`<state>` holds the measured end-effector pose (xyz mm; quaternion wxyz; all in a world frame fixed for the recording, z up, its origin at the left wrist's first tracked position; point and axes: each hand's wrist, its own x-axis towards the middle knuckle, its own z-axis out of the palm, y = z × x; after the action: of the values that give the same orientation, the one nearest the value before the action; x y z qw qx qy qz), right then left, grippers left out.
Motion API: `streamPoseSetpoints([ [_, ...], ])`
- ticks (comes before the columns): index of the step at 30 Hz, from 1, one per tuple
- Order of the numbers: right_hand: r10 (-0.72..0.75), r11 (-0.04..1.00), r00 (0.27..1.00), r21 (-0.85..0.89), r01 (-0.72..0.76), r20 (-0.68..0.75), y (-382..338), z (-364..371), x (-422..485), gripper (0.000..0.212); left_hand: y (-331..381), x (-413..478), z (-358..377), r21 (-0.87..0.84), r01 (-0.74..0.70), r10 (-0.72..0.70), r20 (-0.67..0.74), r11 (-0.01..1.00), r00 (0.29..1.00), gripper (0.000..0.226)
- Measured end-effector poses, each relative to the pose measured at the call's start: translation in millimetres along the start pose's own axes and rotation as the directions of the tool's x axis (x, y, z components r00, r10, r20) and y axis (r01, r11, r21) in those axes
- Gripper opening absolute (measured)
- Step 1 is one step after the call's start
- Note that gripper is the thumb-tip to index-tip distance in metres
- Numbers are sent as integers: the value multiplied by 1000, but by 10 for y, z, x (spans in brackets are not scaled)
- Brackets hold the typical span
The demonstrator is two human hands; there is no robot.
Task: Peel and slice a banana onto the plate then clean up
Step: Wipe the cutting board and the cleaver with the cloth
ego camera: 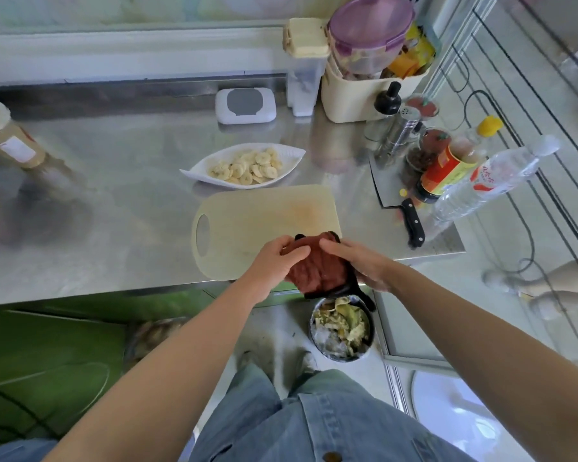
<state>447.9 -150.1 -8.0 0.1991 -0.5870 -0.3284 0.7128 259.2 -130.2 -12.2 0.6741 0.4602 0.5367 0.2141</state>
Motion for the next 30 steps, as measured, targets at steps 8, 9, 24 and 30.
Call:
streamPoseSetpoints([
  [8, -206, 978, 946, -76, 193, -250, 537, -323, -382, 32, -187, -58, 303, 378, -95, 57, 109, 921, 992, 10],
  [9, -243, 969, 930, -118, 219, -276, 600, -360, -424, 31, -215, -63, 337, 461, -151, 97, 140, 874, 985, 11],
  [24, -82, 981, 948, 143, 131, -308, 778, -392, -555, 68, -385, -205, 707, 164, -16, 0, 95, 986, 996, 77],
  [30, -216, 893, 954, -437, 107, -208, 784, -307, -450, 55, -340, -200, 752, 824, -176, 122, 131, 539, 984, 31],
])
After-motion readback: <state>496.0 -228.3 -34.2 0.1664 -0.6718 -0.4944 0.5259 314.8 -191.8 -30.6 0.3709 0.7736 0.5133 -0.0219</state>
